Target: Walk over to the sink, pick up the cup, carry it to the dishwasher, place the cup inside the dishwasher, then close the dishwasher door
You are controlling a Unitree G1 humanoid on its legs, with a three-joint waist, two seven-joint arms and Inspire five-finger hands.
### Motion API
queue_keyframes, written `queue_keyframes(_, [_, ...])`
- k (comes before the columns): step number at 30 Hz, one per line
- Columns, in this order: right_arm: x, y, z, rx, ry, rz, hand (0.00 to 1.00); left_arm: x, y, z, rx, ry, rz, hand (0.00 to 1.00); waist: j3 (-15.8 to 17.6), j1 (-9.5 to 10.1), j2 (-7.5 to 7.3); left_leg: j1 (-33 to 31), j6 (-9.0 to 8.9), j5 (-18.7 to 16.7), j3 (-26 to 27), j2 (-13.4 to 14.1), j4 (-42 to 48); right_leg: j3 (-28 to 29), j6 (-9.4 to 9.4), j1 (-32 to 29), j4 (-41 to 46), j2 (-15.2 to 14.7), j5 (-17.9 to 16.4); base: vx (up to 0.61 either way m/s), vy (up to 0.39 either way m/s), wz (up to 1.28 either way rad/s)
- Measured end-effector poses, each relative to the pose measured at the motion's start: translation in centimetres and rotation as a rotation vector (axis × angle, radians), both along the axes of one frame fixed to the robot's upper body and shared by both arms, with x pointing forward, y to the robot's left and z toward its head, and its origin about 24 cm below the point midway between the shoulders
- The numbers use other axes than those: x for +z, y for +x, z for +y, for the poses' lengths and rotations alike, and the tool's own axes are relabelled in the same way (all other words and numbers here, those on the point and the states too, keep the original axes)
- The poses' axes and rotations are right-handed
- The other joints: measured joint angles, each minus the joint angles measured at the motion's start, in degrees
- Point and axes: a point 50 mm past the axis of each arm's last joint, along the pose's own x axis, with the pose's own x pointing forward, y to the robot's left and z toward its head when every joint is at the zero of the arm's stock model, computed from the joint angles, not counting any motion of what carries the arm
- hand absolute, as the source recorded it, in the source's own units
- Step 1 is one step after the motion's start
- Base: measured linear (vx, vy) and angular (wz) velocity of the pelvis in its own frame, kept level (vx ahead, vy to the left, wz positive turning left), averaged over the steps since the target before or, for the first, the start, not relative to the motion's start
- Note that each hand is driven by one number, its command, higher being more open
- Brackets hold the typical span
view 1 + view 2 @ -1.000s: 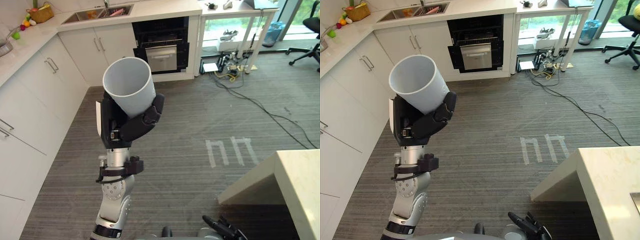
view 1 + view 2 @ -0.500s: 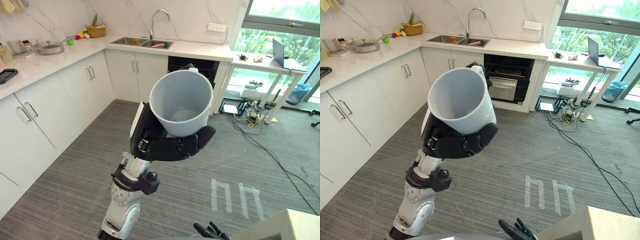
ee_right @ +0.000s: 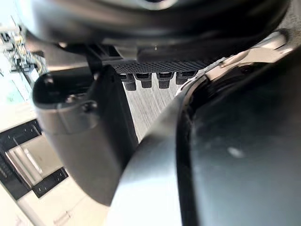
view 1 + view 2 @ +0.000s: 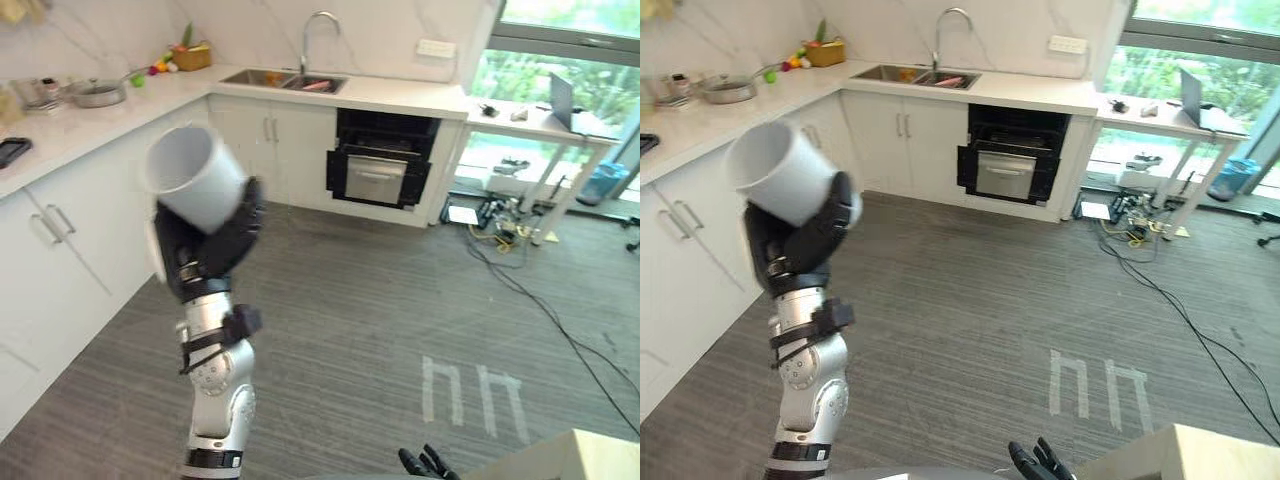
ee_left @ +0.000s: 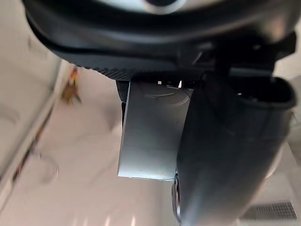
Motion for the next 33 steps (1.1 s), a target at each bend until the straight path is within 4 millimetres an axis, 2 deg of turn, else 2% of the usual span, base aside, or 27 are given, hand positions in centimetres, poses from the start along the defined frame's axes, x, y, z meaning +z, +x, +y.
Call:
queue_keyframes(3, [0.1, -0.1, -0.2, 0.010, -0.007, -0.005, 1.00, -0.7, -1.3, 1.5, 0.093, -0.008, 0.038, 0.00, 0.30, 0.84, 0.17, -0.79, -0.01, 0.21, -0.86, -0.14, -0.03, -0.68, 0.15, 0.28, -1.33, 0.01, 0.46, -0.05, -0.012, 0.14])
queue_keyframes(4, [0.1, -0.1, -0.2, 0.011, -0.007, -0.007, 1.00, -0.8, -1.5, 1.7, 0.102, -0.006, 0.041, 0.00, 0.48, 0.94, 0.29, -1.14, 0.06, -0.52, -0.88, -0.05, 0.57, -0.67, 0.45, 0.28, -1.21, 0.05, 0.06, -0.06, -0.018, 0.01])
queue_keyframes(5, [0.1, 0.0, -0.3, 0.018, -0.008, -0.013, 1.00, -0.7, -1.7, 1.7, 0.104, 0.000, 0.042, 0.00, 0.92, 1.08, 0.57, -1.96, -0.08, -2.77, -0.80, 0.42, 2.98, -0.40, 0.27, 0.17, -0.18, 0.43, -0.58, -0.05, -0.034, -0.09])
queue_keyframes(6, [0.2, 0.2, -0.4, 0.027, -0.006, -0.024, 1.00, -0.6, -1.9, 1.7, 0.106, 0.007, 0.038, 0.00, 1.52, 1.23, 0.93, -2.59, -0.33, -4.42, -0.68, 1.18, 5.71, 0.48, 0.41, -0.35, 2.35, 1.10, -2.07, -0.03, -0.065, -0.13])
queue_keyframes(7, [0.2, 0.4, -0.4, 0.035, 0.003, -0.032, 1.00, -0.4, -2.2, 1.6, 0.106, 0.012, 0.032, 0.00, 2.05, 1.22, 0.90, -3.07, -0.81, -6.53, -0.54, 1.90, 9.13, 2.16, -0.10, -0.83, 6.99, 1.81, -5.00, 0.02, -0.078, -0.13])
queue_keyframes(8, [0.2, 0.3, -0.3, 0.039, 0.012, -0.030, 1.00, -0.2, -2.6, 1.6, 0.106, 0.016, 0.025, 0.00, 2.13, 1.34, 0.69, -3.86, -1.62, -8.90, -0.54, 2.44, 13.21, 3.12, -0.88, -0.42, 10.55, 2.32, -8.92, 0.08, -0.102, -0.04])
queue_keyframes(9, [0.3, 0.4, -0.6, 0.037, 0.009, -0.028, 1.00, -0.1, -3.0, 1.3, 0.099, 0.013, 0.012, 0.00, 3.05, 1.20, 1.37, -6.87, -2.11, -11.51, -0.61, 4.17, 21.49, 2.93, -2.14, -0.19, 11.53, 2.95, -11.37, 0.07, -0.068, 0.05])
queue_keyframes(10, [0.3, 0.4, -0.7, 0.036, 0.008, -0.028, 1.00, -0.1, -3.0, 1.3, 0.099, 0.014, 0.010, 0.00, 3.15, 1.05, 1.47, -7.76, -2.13, -11.62, -0.26, 4.56, 23.48, 2.79, -2.41, -0.13, 11.64, 2.95, -11.63, 0.09, -0.061, 0.46])
queue_keyframes(11, [0.4, 1.0, -0.9, 0.049, 0.006, -0.038, 1.00, -0.1, -2.9, 0.9, 0.072, 0.026, 0.013, 0.00, 3.34, 0.37, 1.12, -14.08, -0.94, -10.89, 2.74, 6.23, 33.66, 0.88, -2.62, 0.28, 11.68, 1.57, -12.35, 0.05, -0.022, 0.55])
queue_keyframes(13, [0.5, 1.7, -1.5, 0.074, -0.003, -0.051, 1.00, -0.1, -2.8, 0.5, 0.056, 0.044, 0.010, 0.00, 4.59, 0.39, 0.93, -16.64, 0.22, -11.82, 6.09, 5.77, 32.72, -0.18, -2.37, 1.37, 11.66, -0.48, -12.98, 0.13, 0.023, 0.50])
queue_keyframes(14, [0.7, 2.1, -2.1, 0.087, -0.017, -0.060, 1.00, -0.1, -2.8, 0.4, 0.038, 0.052, 0.009, 0.00, 5.15, 0.38, 1.24, -18.19, 0.29, -11.76, 7.17, 4.83, 28.95, -0.81, -1.66, 2.17, 11.54, -1.99, -13.58, 0.23, 0.116, 0.39])
queue_keyframes(16, [0.8, 2.6, -2.4, 0.100, -0.017, -0.070, 1.00, -0.1, -2.8, 0.3, 0.023, 0.059, 0.010, 0.00, 5.32, 0.53, 1.02, -19.76, -0.23, -9.35, 6.55, 2.32, 20.73, -1.40, -0.41, 3.60, 10.80, -4.45, -14.34, 0.25, 0.142, 0.28])
queue_keyframes(18, [1.0, 3.8, -2.7, 0.119, -0.015, -0.103, 1.00, -0.1, -3.1, 0.4, 0.006, 0.076, 0.015, 0.00, 5.38, 0.86, 0.94, -20.90, -0.43, 0.41, 2.47, -0.12, 13.86, -1.14, 1.96, 6.79, 8.15, -6.82, -14.71, 0.31, 0.197, 0.01])
queue_keyframes(20, [1.0, 4.7, -2.5, 0.124, -0.008, -0.117, 1.00, 0.3, -3.2, 0.5, -0.003, 0.088, -0.009, 0.00, 5.37, 1.45, 1.00, -22.43, -0.14, 4.02, -0.94, -1.17, 14.67, -0.06, 4.93, 8.05, 7.06, -7.96, -15.31, 0.30, 0.249, -0.26])
queue_keyframes(21, [0.9, 4.9, -2.4, 0.124, -0.005, -0.118, 1.00, 0.3, -3.2, 0.5, -0.007, 0.090, -0.012, 0.00, 5.38, 1.85, 0.67, -22.44, 2.36, 3.51, -0.32, -1.68, 16.15, 0.57, 6.35, 8.29, 7.23, -8.78, -15.60, 0.47, 0.382, -0.38])
queue_keyframes(22, [0.8, 5.3, -1.8, 0.124, 0.010, -0.124, 1.00, 0.2, -3.1, 0.8, -0.012, 0.092, -0.010, 0.00, 5.41, 1.96, -0.01, -22.40, 3.45, 0.32, 0.95, -2.59, 20.07, 2.83, 7.15, 9.40, 6.99, -10.42, -15.78, 0.51, 0.399, -0.30])
queue_keyframes(23, [0.6, 5.2, -1.3, 0.126, 0.019, -0.119, 1.00, -0.4, -2.8, 0.9, -0.025, 0.071, 0.007, 0.00, 5.41, 1.87, -0.38, -22.54, 4.26, -2.63, 1.80, -2.96, 24.22, 4.97, 8.23, 10.82, 7.03, -11.38, -15.12, 0.44, 0.332, -0.23])
queue_keyframes(24, [0.5, 5.0, -1.1, 0.131, 0.025, -0.109, 1.00, -0.7, -2.7, 0.9, -0.029, 0.058, 0.020, 0.00, 5.38, 1.77, -0.65, -22.30, 4.52, -3.75, 2.55, -3.18, 25.89, 5.87, 8.68, 11.36, 7.66, -12.02, -14.76, 0.41, 0.329, -0.21])
queue_keyframes(26, [0.5, 4.5, -1.3, 0.115, 0.016, -0.104, 1.00, -1.3, -2.5, 0.8, -0.049, 0.026, 0.035, 0.00, 5.21, 1.53, -1.08, -19.26, 5.58, -7.41, 3.38, -4.85, 27.29, 6.90, 9.45, 11.47, 13.67, -14.20, -13.62, 0.39, 0.298, -0.12])
queue_keyframes(27, [0.5, 3.9, -1.6, 0.085, 0.002, -0.106, 1.00, -1.1, -2.2, 0.3, -0.084, 0.033, 0.023, 0.00, 5.08, 1.34, -1.26, -16.61, 6.40, -9.77, 3.54, -6.40, 25.68, 6.95, 9.09, 9.47, 21.07, -16.20, -13.05, 0.29, 0.203, 0.05])
queue_keyframes(28, [0.5, 3.6, -1.7, 0.072, -0.002, -0.105, 1.00, -0.9, -2.0, 0.0, -0.104, 0.040, 0.016, 0.00, 5.02, 1.32, -1.67, -15.13, 6.80, -10.62, 3.69, -7.49, 24.49, 6.97, 8.28, 7.72, 25.92, -17.38, -12.34, 0.33, 0.234, 0.10])
queue_keyframes(29, [0.7, 3.5, -1.8, 0.060, -0.018, -0.125, 1.00, -0.7, -1.8, -0.3, -0.132, 0.056, 0.008, 0.00, 5.23, 1.25, -2.54, -12.05, 7.55, -11.34, 3.77, -9.90, 22.12, 6.80, 4.46, 3.74, 35.53, -20.60, -8.50, 0.37, 0.270, 0.07])
queue_keyframes(30, [0.9, 3.4, -2.1, 0.062, -0.041, -0.140, 1.00, -0.8, -1.6, -0.9, -0.167, 0.062, 0.017, 0.00, 4.98, 0.62, -2.52, -8.93, 8.74, -12.22, 3.20, -11.12, 19.02, 7.95, 1.17, 0.28, 43.36, -21.46, -4.07, 0.30, 0.219, 0.10])
queue_keyframes(31, [1.0, 3.3, -2.1, 0.063, -0.046, -0.145, 1.00, -0.8, -1.5, -1.1, -0.180, 0.068, 0.020, 0.00, 4.86, 0.36, -1.67, -7.51, 8.91, -12.27, 2.65, -11.18, 17.70, 8.87, 1.41, -1.41, 46.65, -20.32, -5.11, 0.38, 0.224, 0.19])
queue_keyframes(32, [1.0, 3.3, -1.7, 0.069, -0.046, -0.158, 1.00, -0.7, -1.4, -1.3, -0.199, 0.088, 0.020, 0.00, 4.52, -0.04, -1.45, -4.33, 8.94, -11.74, 1.57, -11.08, 14.24, 9.04, 1.59, -4.55, 50.74, -16.84, -8.40, 0.36, 0.113, 0.30])
queue_keyframes(33, [1.0, 3.4, -1.2, 0.066, -0.040, -0.174, 1.00, -0.7, -1.3, -1.6, -0.217, 0.097, 0.018, 0.00, 4.52, -0.51, -1.45, -0.85, 8.22, -10.47, 0.64, -10.71, 10.30, 7.42, 1.92, -7.19, 51.33, -12.93, -11.85, 0.36, 0.113, 0.30])
